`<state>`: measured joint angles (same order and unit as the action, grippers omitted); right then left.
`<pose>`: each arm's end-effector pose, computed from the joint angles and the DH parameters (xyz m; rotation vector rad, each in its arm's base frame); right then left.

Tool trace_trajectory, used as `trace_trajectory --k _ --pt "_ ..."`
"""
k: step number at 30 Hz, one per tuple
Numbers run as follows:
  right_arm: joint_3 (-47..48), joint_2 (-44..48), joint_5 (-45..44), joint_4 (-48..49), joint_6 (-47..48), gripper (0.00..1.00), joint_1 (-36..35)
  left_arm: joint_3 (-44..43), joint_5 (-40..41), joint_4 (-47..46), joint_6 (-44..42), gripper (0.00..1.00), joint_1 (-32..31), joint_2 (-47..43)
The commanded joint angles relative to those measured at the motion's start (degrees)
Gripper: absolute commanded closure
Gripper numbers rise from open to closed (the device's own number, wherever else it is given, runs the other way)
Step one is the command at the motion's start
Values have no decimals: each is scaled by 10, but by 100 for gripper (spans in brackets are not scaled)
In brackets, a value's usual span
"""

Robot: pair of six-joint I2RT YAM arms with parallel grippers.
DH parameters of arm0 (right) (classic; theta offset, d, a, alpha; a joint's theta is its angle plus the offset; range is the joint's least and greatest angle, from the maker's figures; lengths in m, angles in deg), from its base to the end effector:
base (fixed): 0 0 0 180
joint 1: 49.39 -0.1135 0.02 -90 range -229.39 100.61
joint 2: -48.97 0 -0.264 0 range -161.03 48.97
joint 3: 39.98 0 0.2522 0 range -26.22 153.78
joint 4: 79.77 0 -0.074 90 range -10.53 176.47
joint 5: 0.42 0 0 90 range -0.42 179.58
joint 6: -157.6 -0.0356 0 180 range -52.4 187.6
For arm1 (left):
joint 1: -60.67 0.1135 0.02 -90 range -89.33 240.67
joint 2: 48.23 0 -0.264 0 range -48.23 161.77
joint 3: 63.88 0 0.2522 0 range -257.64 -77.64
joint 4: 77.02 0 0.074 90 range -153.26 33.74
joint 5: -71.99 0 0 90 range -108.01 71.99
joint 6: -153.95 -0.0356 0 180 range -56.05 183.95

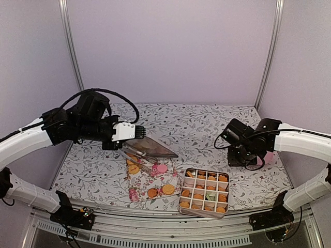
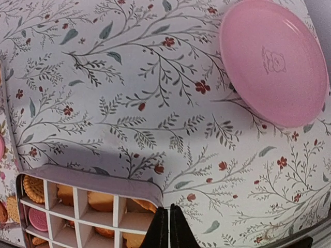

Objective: Pack the cookies
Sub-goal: Pass from the right arm to the left, then move the packing box to the corner of the board.

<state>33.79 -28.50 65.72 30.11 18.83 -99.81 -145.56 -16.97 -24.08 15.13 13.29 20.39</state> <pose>0.1666 0.1790 0.2526 0.0413 2.6450 -0.0759 0.1722 -0.1861 0.3461 1.6809 1.5211 0.0339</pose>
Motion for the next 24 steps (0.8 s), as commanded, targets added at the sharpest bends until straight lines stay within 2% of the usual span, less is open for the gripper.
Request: trace_trajectory --k 1,6,12,15,20,24 --pt "-45 61 53 -115 -101 95 8 47 58 -87 -70 100 -52 -15" --pt "-110 91 103 -115 -135 100 9 38 67 -100 -80 100 -78 0" --pt "-169 43 185 -32 -121 100 8 44 88 -154 -99 100 -99 -4" --pt "-179 35 225 31 -116 100 7 72 117 -203 -120 100 -113 -20" --pt "-198 50 317 194 -134 100 6 168 158 -343 -195 100 -135 -66" --pt "-182 7 359 303 -155 100 7 210 162 -389 -220 100 -145 -90"
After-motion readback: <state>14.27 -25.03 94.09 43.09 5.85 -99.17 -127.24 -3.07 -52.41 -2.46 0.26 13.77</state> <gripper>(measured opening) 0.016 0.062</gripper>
